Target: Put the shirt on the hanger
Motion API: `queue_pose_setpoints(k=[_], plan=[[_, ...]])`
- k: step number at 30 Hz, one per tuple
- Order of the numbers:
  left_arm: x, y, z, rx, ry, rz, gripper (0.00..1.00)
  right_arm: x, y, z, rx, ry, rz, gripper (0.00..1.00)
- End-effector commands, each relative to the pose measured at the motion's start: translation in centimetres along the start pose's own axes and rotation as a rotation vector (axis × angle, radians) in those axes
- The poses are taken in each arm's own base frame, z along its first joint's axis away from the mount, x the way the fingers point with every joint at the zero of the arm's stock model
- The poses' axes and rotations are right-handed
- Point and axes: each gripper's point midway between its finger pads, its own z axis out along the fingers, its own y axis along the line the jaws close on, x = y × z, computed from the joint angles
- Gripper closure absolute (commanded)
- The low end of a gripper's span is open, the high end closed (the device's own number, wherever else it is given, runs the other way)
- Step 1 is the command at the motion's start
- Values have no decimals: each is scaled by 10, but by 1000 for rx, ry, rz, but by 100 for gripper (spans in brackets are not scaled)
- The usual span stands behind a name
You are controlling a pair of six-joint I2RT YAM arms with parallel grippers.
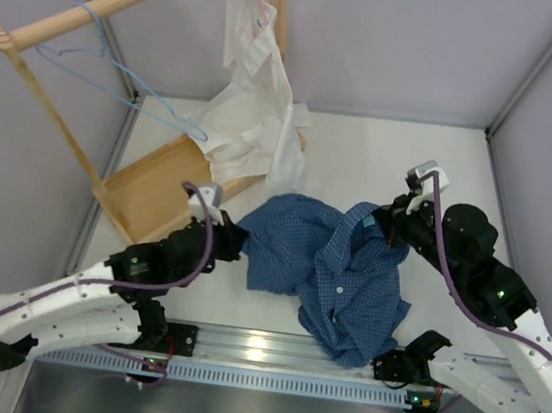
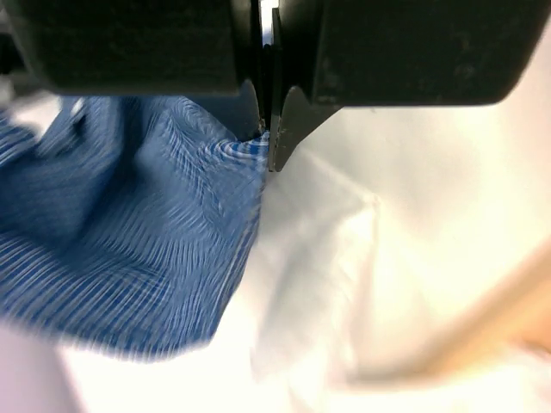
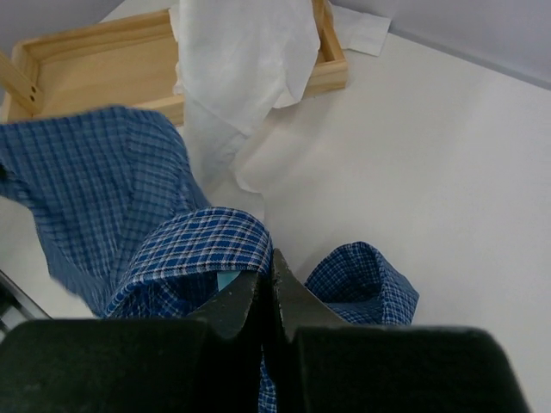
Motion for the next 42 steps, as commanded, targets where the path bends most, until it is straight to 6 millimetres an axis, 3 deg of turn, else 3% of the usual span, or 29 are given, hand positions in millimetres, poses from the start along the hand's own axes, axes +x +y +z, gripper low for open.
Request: queue_pose_setpoints(k=[1,4,8,10,13,14,15,18,19,20,21,23,24,26,29,31,34,36,42], plan=[[-81,49,-53,-254,-214,16,100,-32,4,-9,-14,-65,27,100],[-123,50,-75,-326,-302,14,100,-35,6,-5,-18,-55,48,100],[-127,68,-74,-509,-305,82,100,-27,2,6,11,-15,64,100],[-114,71,-57,-565,-280,109,100,-20,3,11,6,9,74,100],[-73,83,-23,-626,-150,137,100,-11,5,19,-3,42,85,100],[-48,94,-9,-656,-80,179,100,-8,7,20,-7,51,92,100],[-41,90,8,-620,-71,140,100,-2,8,24,-14,70,98,100],[-4,102,38,-565,63,91,100,9,19,32,-65,116,137,100],[-1,104,41,-556,74,74,97,14,20,35,-65,130,151,100],[1,102,41,-535,83,59,64,16,20,39,-61,135,174,100],[0,98,40,-520,81,49,42,26,20,46,-50,167,186,100],[-7,81,36,-434,79,14,8,40,14,57,-4,214,213,100],[-10,71,34,-389,78,5,5,44,13,60,8,227,220,100],[-23,28,28,-209,30,-27,3,49,3,67,77,243,236,100],[-18,-40,16,35,1,-14,2,54,-7,73,160,256,250,100],[-9,-71,8,99,-8,28,2,55,-10,75,197,253,242,100],[2,-109,21,113,-7,99,2,54,-6,79,213,260,228,100],[5,-117,31,93,-9,128,3,54,-2,83,204,269,220,100],[18,-124,64,13,-31,191,19,57,4,88,187,290,207,100]])
